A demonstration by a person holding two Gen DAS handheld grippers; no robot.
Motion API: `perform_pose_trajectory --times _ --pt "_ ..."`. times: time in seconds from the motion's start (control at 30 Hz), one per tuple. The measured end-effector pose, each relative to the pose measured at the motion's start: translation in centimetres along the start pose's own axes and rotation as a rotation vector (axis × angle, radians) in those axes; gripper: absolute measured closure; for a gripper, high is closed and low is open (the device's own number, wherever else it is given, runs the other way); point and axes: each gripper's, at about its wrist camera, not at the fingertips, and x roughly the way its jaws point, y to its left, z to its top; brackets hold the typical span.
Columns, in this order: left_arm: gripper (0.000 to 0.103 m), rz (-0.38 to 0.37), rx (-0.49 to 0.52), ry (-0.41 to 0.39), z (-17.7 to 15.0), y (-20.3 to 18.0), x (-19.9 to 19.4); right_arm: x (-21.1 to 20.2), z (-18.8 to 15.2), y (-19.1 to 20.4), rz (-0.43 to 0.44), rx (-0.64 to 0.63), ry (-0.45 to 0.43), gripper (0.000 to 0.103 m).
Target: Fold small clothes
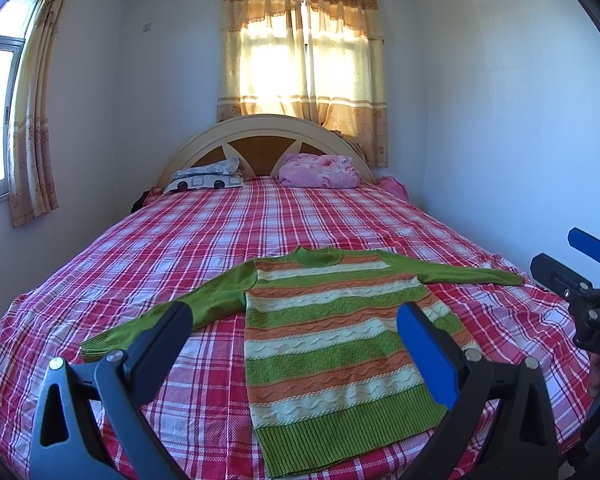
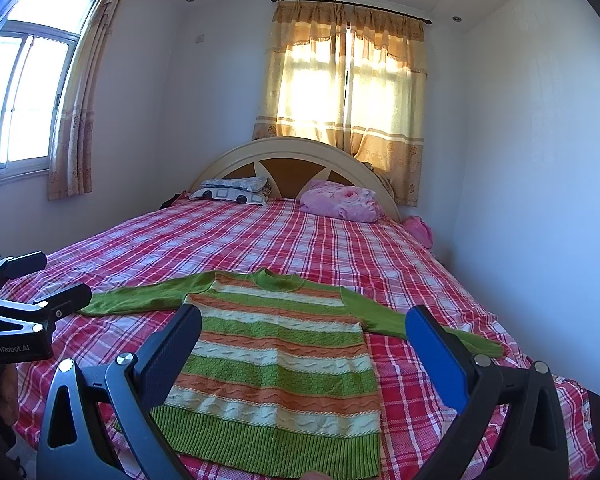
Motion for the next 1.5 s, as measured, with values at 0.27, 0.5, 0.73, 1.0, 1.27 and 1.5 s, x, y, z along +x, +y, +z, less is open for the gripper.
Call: perform_pose_trajectory --times 0.27,0.5,0.73,1.0,1.27,1.5 --pt "0.000 0.000 0.004 0.000 0.04 0.00 0.02 -0.15 0.08 0.03 0.001 0.000 0.001 0.001" --pt "0.000 0.002 0.004 -0.001 0.03 -0.04 0.02 -0.22 0.11 0.05 0.004 -0.001 0.000 0.001" --pt "0.000 0.003 0.006 0.000 0.06 -0.08 0.03 -0.23 0.09 0.08 0.004 -0.002 -0.001 0.001" --pt "0.000 0.004 0.006 -0.001 0.06 -0.12 0.02 -0.23 0.11 0.10 0.006 -0.001 -0.003 0.001" --pt "0.000 0.012 0.009 -0.005 0.13 0.19 0.23 -0.19 0.17 0.23 0.009 -0.003 0.003 0.001" --pt "0.000 0.011 0.009 -0.003 0.10 0.29 0.29 -0.12 0.19 0.28 0.009 -0.004 0.005 0.001"
